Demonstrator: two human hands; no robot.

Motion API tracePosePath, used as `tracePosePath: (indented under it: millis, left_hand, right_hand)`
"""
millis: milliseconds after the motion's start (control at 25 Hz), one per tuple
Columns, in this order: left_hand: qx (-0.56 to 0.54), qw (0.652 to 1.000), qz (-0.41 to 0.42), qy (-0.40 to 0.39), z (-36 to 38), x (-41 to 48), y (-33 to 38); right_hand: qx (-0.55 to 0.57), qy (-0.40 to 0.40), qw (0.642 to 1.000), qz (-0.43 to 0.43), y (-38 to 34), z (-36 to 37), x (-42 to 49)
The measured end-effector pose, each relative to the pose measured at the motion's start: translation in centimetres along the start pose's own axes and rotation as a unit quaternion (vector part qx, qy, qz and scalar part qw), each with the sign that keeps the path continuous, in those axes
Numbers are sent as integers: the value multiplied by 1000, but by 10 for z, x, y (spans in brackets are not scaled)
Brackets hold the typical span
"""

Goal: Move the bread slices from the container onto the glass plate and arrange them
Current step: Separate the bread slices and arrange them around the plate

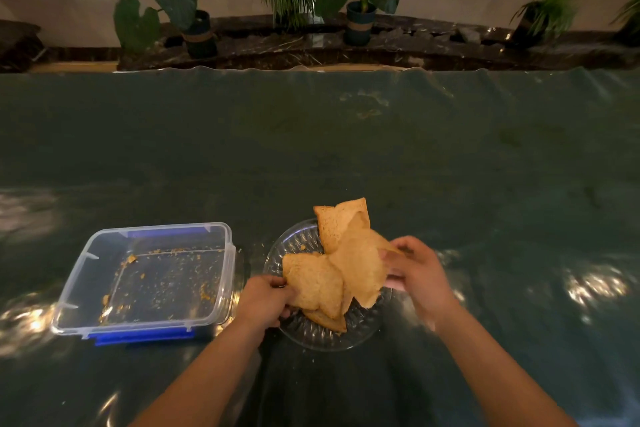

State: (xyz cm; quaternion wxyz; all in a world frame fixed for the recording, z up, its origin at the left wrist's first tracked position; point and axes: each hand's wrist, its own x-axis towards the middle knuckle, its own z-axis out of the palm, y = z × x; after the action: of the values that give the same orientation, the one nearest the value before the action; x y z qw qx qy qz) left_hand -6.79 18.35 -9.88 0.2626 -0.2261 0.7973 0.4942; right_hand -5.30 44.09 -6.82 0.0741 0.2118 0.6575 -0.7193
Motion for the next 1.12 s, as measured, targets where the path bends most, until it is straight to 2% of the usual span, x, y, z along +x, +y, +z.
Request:
tracePosePath:
  millis: [120, 320, 400, 480, 520, 600, 720, 880, 1000, 1120]
  left_hand:
    - [1, 1000, 2, 17, 4, 1, 0]
    - [-7, 999, 1, 40, 9, 5, -1]
    - [-14, 999, 1, 43, 9, 6, -1]
    - [-22, 999, 1, 42, 8, 6, -2]
    - [-25, 999, 3, 40, 8, 6, -2]
    - [-31, 999, 8, 38, 7, 5, -4]
    - [-34, 999, 9, 38, 7, 3, -4]
    - [-57, 997, 10, 45, 6, 0, -1]
    - [-92, 995, 23, 36, 5, -2, 1]
    - [-141, 989, 33, 27, 5, -4, 5]
  right_hand:
    - [11, 47, 999, -19, -9, -23, -6]
    - [12, 120, 993, -2, 5, -33, -10]
    - [32, 174, 984, 18, 20, -27, -14]
    - [38, 188, 980, 58, 40, -18, -22]
    - [18, 181, 980, 76, 49, -15, -26]
    - [-92, 158, 979, 94, 63, -11, -32]
    - [-272, 112, 951, 92, 60, -9, -33]
    - [-373, 73, 921, 88, 50, -12, -28]
    - [-454, 94, 886, 31, 56, -16, -29]
    - [-477, 162, 860, -83, 55, -14, -32]
